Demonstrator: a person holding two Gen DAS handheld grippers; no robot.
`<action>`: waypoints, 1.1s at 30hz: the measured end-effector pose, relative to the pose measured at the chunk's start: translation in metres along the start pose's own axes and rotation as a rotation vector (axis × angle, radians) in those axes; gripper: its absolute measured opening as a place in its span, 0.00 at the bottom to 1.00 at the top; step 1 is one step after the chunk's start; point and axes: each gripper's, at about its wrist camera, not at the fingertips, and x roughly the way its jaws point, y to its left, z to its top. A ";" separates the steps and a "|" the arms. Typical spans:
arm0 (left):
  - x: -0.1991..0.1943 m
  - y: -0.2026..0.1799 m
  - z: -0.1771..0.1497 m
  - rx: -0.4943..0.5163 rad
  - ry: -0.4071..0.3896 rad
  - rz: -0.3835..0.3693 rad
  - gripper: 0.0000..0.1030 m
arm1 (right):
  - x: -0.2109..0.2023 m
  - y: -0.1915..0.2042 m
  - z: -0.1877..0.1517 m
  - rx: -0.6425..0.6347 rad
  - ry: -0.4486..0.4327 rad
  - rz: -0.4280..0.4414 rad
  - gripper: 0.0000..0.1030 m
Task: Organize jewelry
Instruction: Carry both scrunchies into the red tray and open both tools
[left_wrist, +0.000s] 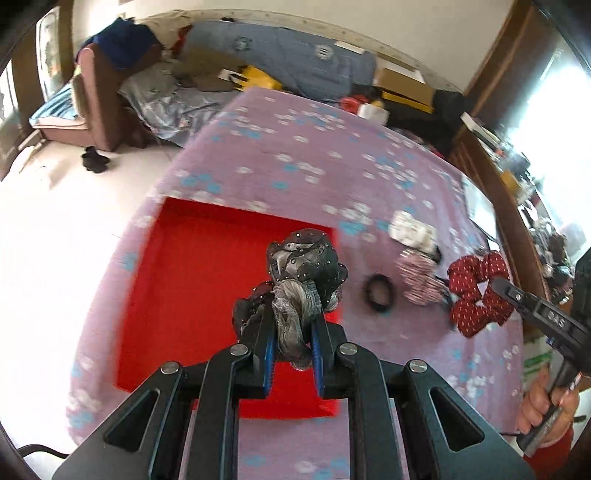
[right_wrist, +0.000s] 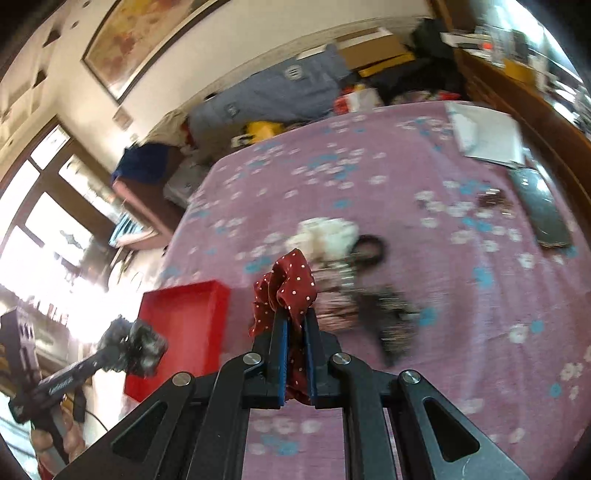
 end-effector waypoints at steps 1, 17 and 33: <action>0.001 0.008 0.004 0.002 -0.002 0.014 0.15 | 0.009 0.013 0.000 -0.012 0.014 0.016 0.09; 0.098 0.110 0.056 -0.002 0.087 0.155 0.15 | 0.177 0.132 -0.003 -0.073 0.206 0.066 0.09; 0.084 0.113 0.064 -0.026 0.064 0.142 0.38 | 0.213 0.134 -0.001 -0.104 0.220 -0.034 0.44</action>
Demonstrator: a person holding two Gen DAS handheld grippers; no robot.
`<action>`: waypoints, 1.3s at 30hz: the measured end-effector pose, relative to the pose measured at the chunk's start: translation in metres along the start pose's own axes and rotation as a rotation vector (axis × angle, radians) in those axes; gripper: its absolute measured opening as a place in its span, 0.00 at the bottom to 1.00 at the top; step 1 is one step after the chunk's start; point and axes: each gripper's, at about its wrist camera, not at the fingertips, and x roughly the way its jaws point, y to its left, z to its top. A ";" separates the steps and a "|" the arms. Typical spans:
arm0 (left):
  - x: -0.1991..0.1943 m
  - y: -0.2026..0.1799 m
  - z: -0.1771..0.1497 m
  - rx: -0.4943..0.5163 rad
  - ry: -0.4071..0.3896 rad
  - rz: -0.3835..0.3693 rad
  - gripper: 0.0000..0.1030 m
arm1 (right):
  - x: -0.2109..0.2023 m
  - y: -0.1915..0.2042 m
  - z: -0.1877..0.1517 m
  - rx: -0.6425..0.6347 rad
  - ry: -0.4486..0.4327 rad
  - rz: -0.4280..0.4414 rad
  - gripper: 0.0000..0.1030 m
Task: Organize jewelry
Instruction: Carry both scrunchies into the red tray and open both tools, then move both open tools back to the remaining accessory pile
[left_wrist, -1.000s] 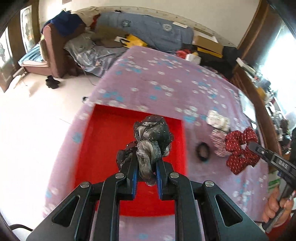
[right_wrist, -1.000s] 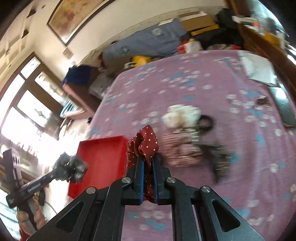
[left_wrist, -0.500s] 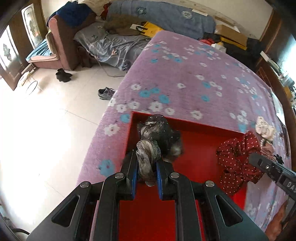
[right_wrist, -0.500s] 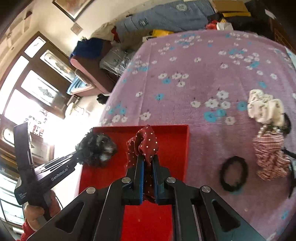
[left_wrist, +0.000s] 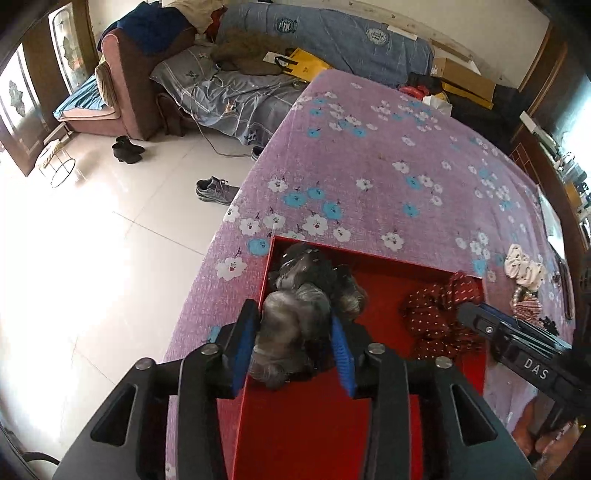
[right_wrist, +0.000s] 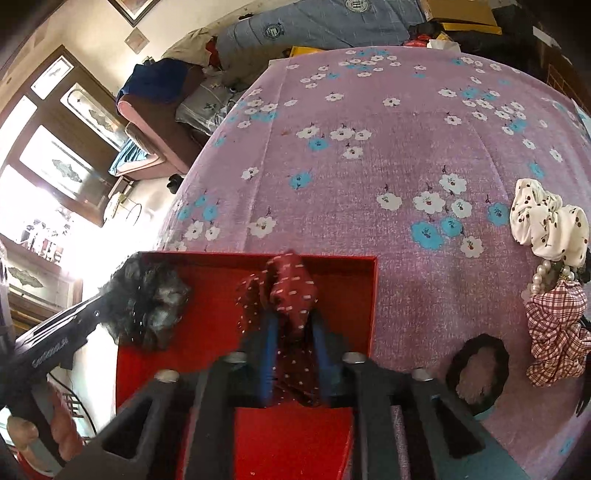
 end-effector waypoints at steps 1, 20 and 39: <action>-0.005 0.000 -0.001 -0.001 -0.007 0.001 0.41 | -0.002 0.000 0.000 0.003 -0.010 0.000 0.50; -0.096 -0.036 -0.048 0.019 -0.129 0.179 0.52 | -0.071 -0.004 -0.039 -0.065 -0.054 0.057 0.51; -0.124 -0.164 -0.111 0.113 -0.144 0.179 0.52 | -0.166 -0.126 -0.102 -0.013 -0.095 0.011 0.52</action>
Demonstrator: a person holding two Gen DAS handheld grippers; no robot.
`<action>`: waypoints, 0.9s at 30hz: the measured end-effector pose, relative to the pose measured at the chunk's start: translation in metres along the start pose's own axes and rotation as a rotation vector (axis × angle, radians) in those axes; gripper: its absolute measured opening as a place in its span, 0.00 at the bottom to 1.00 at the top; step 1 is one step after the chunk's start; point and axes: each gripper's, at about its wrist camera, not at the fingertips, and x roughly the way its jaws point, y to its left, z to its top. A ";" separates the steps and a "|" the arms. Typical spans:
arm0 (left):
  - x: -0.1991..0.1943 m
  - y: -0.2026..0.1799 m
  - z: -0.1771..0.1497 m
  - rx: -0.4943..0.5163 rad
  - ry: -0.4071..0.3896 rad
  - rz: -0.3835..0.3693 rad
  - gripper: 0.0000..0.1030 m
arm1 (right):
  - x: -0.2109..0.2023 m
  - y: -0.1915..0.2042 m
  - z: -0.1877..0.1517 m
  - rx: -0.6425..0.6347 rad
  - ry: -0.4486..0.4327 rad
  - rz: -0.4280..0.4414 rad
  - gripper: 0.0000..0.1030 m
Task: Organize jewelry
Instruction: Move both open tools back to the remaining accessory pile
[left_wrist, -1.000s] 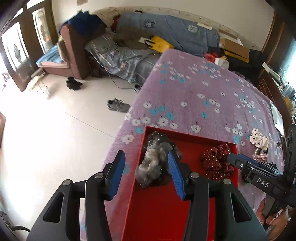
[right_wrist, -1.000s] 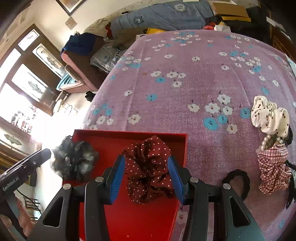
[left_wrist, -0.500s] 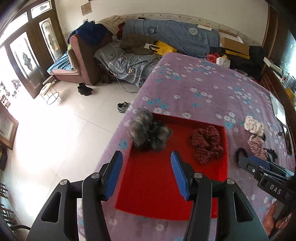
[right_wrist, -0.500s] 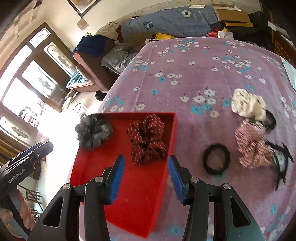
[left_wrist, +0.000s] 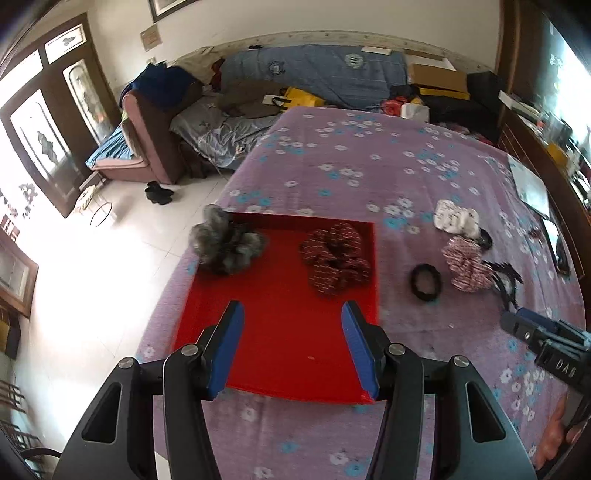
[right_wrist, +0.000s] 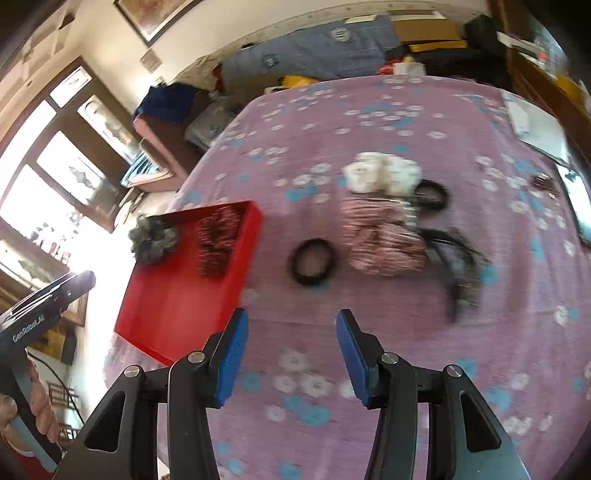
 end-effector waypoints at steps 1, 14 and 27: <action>-0.002 -0.006 -0.002 0.007 -0.001 -0.002 0.53 | -0.006 -0.010 -0.002 0.008 -0.006 -0.010 0.52; -0.006 -0.092 -0.014 0.154 -0.027 0.028 0.55 | -0.052 -0.107 -0.020 0.102 -0.054 -0.104 0.54; 0.068 -0.130 0.001 0.108 0.134 -0.140 0.56 | -0.028 -0.150 -0.015 0.167 -0.027 -0.091 0.56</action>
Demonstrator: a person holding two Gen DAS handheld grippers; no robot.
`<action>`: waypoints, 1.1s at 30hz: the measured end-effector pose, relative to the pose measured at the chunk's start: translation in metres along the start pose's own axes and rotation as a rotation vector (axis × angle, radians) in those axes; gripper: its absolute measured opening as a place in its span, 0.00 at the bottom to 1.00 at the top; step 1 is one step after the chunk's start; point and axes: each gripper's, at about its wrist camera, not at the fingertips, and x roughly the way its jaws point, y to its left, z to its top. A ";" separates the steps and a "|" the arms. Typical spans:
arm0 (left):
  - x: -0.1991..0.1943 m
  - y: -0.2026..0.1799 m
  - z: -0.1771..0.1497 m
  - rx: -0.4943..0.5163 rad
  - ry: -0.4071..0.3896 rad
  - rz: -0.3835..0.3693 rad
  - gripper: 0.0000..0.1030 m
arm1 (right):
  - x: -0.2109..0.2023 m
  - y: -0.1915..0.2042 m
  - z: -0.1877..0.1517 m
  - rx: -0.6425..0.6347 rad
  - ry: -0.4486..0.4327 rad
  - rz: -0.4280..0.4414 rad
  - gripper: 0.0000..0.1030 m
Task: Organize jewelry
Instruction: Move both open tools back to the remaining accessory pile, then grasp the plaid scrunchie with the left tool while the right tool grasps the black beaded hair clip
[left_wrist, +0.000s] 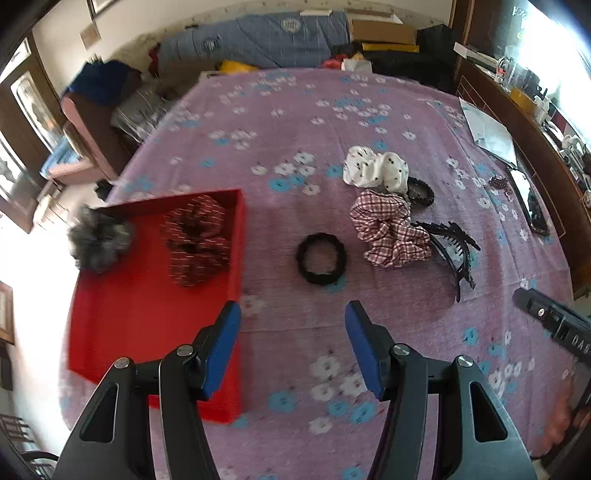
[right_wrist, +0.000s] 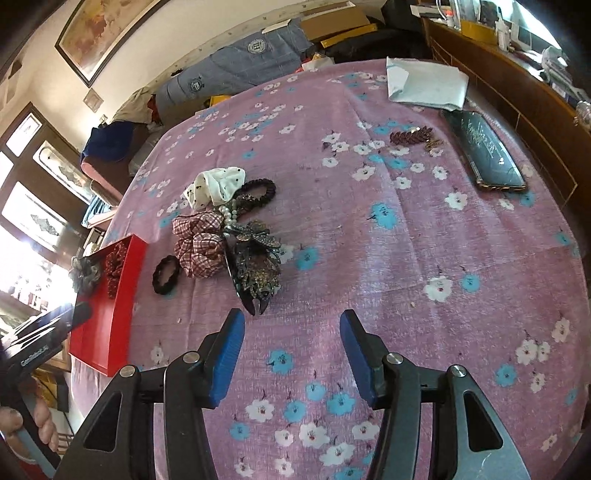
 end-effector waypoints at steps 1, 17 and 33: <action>0.005 -0.002 0.003 -0.003 0.005 -0.017 0.56 | 0.003 0.000 0.001 0.000 0.002 0.006 0.56; 0.092 -0.034 0.068 -0.052 0.086 -0.256 0.56 | 0.050 0.021 0.036 -0.034 0.002 0.045 0.61; 0.129 -0.041 0.082 -0.109 0.161 -0.329 0.36 | 0.084 0.024 0.046 -0.024 0.041 0.025 0.61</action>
